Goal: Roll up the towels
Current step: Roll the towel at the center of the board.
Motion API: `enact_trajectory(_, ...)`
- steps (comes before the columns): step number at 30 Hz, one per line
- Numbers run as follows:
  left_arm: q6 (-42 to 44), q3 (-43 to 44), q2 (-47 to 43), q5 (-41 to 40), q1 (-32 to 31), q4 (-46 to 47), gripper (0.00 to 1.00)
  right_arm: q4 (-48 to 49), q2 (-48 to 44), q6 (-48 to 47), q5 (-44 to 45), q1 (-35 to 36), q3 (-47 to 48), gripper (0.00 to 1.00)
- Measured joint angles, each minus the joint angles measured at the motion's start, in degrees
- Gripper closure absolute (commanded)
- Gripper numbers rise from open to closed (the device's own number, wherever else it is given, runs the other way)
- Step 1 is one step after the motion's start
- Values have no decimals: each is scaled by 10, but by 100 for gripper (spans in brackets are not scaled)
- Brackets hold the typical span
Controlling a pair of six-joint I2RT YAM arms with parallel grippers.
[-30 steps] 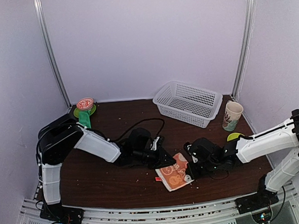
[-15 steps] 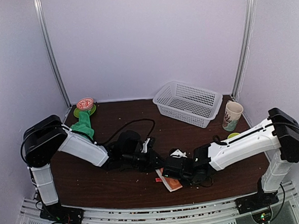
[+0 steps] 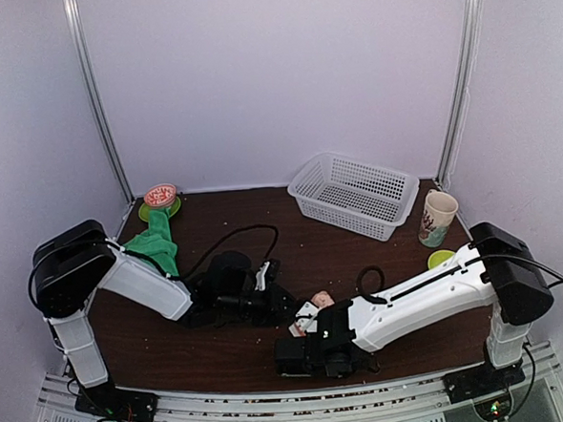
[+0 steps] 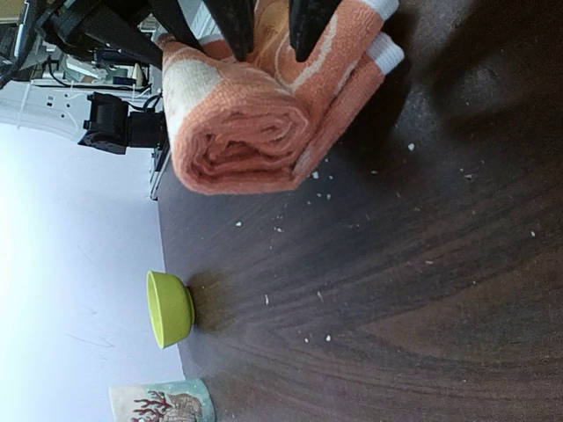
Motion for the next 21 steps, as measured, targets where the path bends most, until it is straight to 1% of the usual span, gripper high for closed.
enact_trajectory(6, -4, -15, -5, -4, 4, 11, 84, -12, 1, 2, 0, 8, 9, 82)
enact_trajectory(10, -6, -16, -8, -7, 4, 17, 84, -14, 9, -3, 1, 12, 14, 85)
enact_trajectory(14, -6, -16, -11, -8, 5, 23, 84, -14, 30, -9, 4, 17, 16, 84)
enact_trajectory(17, -7, -16, -11, -9, 9, 27, 84, -16, 40, -15, 10, 21, 16, 82)
enact_trajectory(19, -8, -16, -11, -7, 11, 33, 84, -16, 44, -20, 13, 26, 16, 79)
enact_trajectory(21, -9, -16, -11, -3, 13, 40, 84, -16, 46, -26, 15, 31, 16, 72)
